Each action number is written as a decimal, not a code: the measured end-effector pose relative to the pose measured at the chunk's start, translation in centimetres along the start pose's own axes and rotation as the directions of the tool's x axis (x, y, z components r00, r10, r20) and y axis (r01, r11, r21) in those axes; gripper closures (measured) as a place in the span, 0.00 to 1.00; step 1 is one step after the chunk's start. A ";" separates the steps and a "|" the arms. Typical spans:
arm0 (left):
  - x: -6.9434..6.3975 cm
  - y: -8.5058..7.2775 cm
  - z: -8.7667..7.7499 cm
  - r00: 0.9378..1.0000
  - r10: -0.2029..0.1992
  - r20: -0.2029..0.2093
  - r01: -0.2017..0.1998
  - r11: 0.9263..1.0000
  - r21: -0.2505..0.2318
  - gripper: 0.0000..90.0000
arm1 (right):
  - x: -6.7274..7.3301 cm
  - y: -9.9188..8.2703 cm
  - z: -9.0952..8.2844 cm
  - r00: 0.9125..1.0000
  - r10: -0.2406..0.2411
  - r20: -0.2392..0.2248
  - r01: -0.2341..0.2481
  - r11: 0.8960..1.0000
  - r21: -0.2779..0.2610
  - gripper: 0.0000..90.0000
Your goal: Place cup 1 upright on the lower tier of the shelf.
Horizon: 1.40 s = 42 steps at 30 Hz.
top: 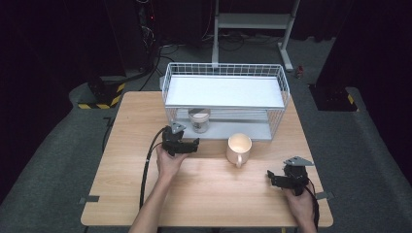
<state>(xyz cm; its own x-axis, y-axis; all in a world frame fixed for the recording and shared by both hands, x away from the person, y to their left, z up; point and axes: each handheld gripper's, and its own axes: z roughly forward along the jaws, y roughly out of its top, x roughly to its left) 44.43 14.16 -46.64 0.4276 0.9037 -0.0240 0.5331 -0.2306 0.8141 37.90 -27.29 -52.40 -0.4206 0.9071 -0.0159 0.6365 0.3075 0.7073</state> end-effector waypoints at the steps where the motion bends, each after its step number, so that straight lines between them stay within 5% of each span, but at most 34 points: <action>1: 0.0 0.0 -0.2 1.000 0.005 0.000 -0.005 1.000 0.000 0.13 | 0.0 0.0 0.0 1.000 0.000 0.000 0.000 1.000 0.000 0.16; 42: -1.2 -2.9 -5.0 0.999 -0.020 0.031 0.022 0.999 -0.041 0.16 | 0.0 0.0 0.0 1.000 0.000 0.000 0.000 1.000 0.000 0.16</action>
<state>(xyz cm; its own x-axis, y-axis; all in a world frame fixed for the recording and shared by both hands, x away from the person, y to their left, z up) 38.78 15.56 -46.07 0.4389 0.8966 -0.0585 0.5122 -0.1961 0.8362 37.90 -27.29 -52.40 -0.4207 0.9071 -0.0159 0.6363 0.3075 0.7075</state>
